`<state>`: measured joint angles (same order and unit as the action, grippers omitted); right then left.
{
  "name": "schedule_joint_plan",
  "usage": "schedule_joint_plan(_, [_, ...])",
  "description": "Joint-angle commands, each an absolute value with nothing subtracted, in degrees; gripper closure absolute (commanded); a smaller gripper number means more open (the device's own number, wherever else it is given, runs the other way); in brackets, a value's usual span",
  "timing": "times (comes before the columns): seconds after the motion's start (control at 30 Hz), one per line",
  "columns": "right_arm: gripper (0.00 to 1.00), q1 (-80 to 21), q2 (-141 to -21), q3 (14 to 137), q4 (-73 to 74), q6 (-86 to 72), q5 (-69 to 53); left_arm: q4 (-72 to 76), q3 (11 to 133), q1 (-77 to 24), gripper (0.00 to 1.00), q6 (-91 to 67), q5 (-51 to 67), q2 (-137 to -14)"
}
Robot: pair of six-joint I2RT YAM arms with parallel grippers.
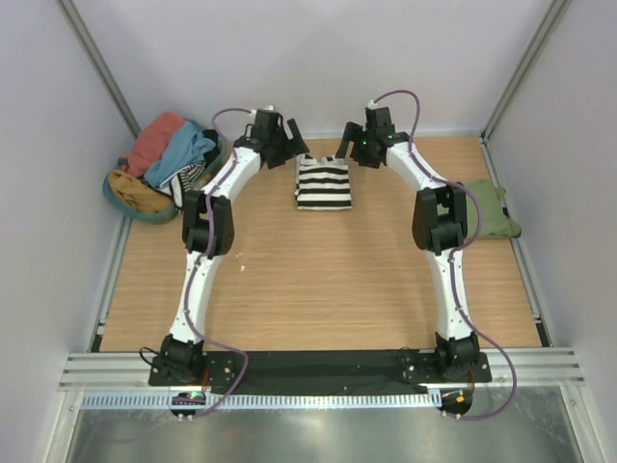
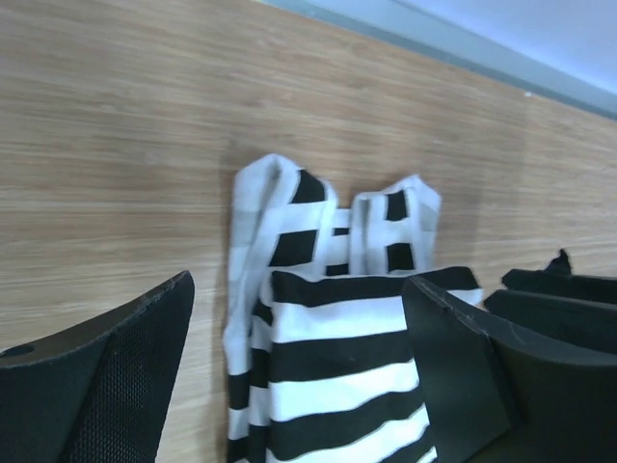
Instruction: Fold and stack the tank tops
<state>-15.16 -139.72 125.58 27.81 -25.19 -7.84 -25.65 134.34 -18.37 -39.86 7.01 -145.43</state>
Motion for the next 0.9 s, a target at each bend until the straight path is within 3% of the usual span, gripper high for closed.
schedule_joint_plan(0.0, [0.14, -14.8, -137.7, 126.7, 22.1, -26.1, -8.2, -23.4, 134.7, -17.3, 0.11, -38.1, 9.5, -142.1])
schedule_joint_plan(0.3, [0.25, -14.1, -124.4, 100.8, 10.4, -26.6, -17.8, -4.4, 94.4, -17.8, 0.21, -41.0, 14.8, -121.3])
schedule_joint_plan(0.5, [0.4, -14.0, -123.6, 93.4, 6.3, -28.4, -21.5, -1.1, 88.5, -18.9, 0.25, -41.4, 16.6, -119.9])
schedule_joint_plan(0.63, [0.45, -13.9, -123.4, 88.8, 3.9, -29.3, -22.7, -0.9, 89.8, -19.1, 0.41, -42.0, 18.5, -122.8])
schedule_joint_plan(0.7, [0.46, -14.0, -123.3, 87.9, 3.3, -29.3, -23.2, -0.8, 89.9, -19.4, 0.42, -42.1, 18.5, -123.7])
schedule_joint_plan(0.8, [0.65, -14.0, -122.9, 86.3, 2.9, -29.4, -23.8, -0.7, 90.0, -19.9, 0.55, -42.0, 18.8, -124.2])
schedule_joint_plan(0.83, [0.68, -14.0, -122.3, 85.2, 2.6, -29.4, -24.0, -0.7, 89.6, -20.2, 0.67, -42.0, 18.9, -124.1])
schedule_joint_plan(0.87, [0.71, -14.0, -121.8, 84.5, 2.4, -29.5, -24.4, -0.7, 89.1, -20.3, 0.72, -42.1, 18.7, -123.9])
